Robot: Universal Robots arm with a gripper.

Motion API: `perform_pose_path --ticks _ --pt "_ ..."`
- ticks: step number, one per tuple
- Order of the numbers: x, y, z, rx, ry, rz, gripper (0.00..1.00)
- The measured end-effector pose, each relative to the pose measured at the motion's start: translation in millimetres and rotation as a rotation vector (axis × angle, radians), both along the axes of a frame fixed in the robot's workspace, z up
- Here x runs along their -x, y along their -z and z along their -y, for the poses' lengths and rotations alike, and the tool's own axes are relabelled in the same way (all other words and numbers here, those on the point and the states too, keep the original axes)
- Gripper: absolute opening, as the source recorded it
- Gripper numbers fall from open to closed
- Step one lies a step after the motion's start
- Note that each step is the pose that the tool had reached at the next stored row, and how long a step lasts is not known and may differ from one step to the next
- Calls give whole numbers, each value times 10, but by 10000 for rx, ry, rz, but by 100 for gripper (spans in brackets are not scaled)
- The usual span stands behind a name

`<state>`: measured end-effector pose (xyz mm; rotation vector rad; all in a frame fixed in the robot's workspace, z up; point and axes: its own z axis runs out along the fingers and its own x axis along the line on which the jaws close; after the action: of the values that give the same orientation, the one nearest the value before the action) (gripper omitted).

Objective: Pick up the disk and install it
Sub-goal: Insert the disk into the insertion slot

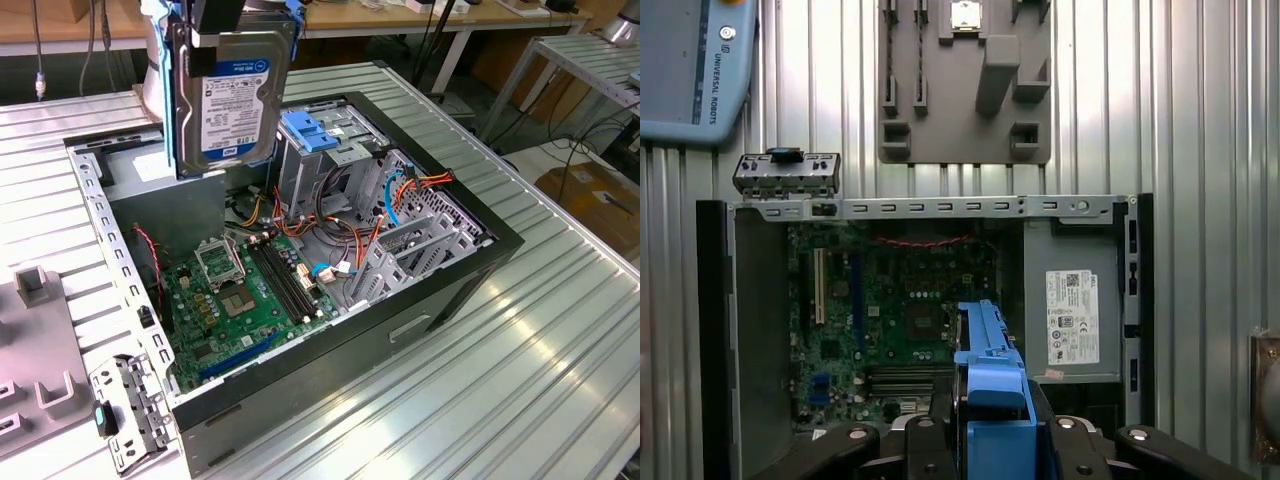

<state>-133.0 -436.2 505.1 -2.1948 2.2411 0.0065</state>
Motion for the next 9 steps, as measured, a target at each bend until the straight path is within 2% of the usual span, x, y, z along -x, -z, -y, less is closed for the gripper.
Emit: perform_pose_path --ticks 2,5,9 --pt "0 1 38 0 1 0 37" --pt "-1 2 129 -1 1 0 37" --pt "-4 3 280 0 1 0 37"
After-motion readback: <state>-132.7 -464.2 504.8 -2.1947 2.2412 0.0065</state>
